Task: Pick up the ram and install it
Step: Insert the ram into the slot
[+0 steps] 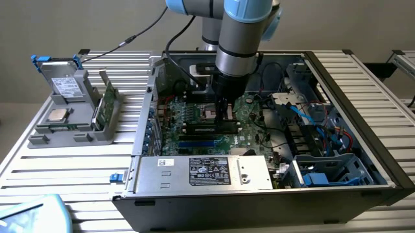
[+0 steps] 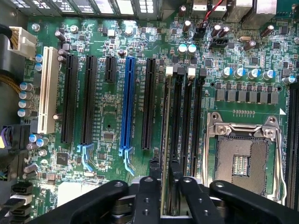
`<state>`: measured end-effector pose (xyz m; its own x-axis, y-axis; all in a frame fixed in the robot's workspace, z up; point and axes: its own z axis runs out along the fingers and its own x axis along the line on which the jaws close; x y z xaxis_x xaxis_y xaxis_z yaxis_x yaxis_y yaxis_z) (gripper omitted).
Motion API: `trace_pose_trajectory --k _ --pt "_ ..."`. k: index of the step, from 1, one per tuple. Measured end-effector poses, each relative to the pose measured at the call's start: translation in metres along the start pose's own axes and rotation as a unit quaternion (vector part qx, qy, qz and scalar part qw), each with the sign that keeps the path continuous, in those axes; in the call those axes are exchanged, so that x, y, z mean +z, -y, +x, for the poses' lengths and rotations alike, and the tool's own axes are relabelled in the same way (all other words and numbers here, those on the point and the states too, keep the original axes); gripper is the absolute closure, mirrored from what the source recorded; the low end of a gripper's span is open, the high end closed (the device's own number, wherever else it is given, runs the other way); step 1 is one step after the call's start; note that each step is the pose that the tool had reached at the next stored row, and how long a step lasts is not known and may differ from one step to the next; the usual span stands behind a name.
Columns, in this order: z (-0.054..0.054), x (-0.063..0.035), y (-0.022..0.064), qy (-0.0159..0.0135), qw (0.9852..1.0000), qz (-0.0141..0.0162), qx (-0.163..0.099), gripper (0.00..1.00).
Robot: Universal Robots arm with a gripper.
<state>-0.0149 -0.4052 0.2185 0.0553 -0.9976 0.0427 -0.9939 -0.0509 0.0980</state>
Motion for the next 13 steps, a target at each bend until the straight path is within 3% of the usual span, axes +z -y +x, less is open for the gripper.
trace_pose_trajectory --k 2,3,4,13 --pt "0.0 0.0 0.0 0.0 1.0 -0.0004 0.0 0.66" --pt "0.0 0.0 0.0 0.0 1.0 -0.0004 0.0 0.66" --pt "0.0 0.0 0.0 0.0 1.0 -0.0004 0.0 0.6" --pt "-0.0027 -0.0076 -0.0096 0.0005 1.0 -0.0004 0.0 0.6"
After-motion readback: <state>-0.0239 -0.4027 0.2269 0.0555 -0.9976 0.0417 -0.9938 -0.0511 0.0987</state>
